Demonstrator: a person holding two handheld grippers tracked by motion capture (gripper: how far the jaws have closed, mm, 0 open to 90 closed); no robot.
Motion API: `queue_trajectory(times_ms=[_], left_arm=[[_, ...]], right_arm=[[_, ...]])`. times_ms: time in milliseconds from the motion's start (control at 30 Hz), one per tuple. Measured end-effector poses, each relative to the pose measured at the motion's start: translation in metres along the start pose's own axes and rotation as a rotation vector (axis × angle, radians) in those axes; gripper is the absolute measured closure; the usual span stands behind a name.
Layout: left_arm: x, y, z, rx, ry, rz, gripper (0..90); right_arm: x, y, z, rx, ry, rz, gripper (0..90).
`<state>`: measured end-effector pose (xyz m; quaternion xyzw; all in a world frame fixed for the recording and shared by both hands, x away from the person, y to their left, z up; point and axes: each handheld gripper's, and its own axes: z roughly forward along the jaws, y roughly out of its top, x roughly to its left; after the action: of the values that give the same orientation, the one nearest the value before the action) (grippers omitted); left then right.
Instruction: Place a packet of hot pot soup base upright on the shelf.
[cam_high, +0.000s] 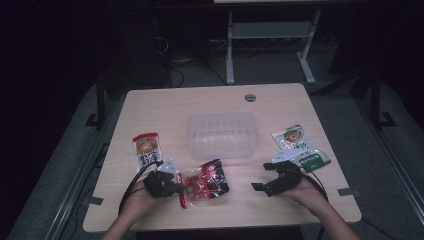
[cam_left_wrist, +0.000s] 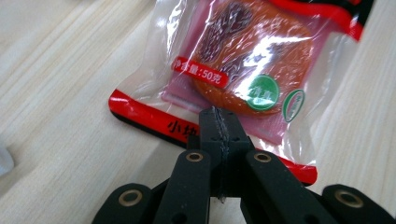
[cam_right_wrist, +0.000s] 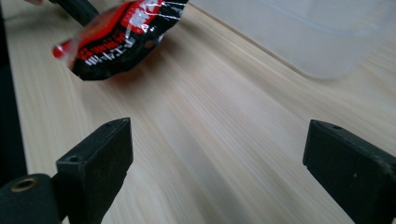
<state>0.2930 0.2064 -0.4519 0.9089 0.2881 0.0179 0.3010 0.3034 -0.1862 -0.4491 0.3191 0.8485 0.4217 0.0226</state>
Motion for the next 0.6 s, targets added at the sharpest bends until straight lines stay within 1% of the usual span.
queue_trajectory(times_ms=[100,167,267,367,467,567,600], left_arm=[[0.000,0.000,0.000,-0.001,0.000,-0.001,89.8],[0.000,0.000,0.000,-0.003,-0.001,-0.006,89.8],[0.000,0.000,0.000,0.005,-0.005,-0.007,89.8],[0.000,0.000,0.000,0.005,-0.005,-0.006,89.8],[0.001,0.000,0.000,0.004,-0.003,-0.002,89.8],[0.000,0.000,0.000,0.006,-0.003,-0.007,89.8],[0.000,0.001,0.000,0.007,0.002,-0.001,89.8]], right_arm=[[0.005,0.008,0.006,-0.013,0.023,0.000,8.0],[0.007,0.016,0.009,-0.036,0.052,0.007,8.0],[0.009,0.028,0.016,-0.053,0.078,-0.003,8.0],[0.013,0.041,0.028,-0.052,0.100,-0.018,8.0],[0.016,0.049,0.040,-0.035,0.120,-0.028,8.0],[0.018,0.056,0.054,-0.027,0.151,-0.034,8.0],[0.019,0.058,0.058,-0.030,0.158,-0.033,8.0]])
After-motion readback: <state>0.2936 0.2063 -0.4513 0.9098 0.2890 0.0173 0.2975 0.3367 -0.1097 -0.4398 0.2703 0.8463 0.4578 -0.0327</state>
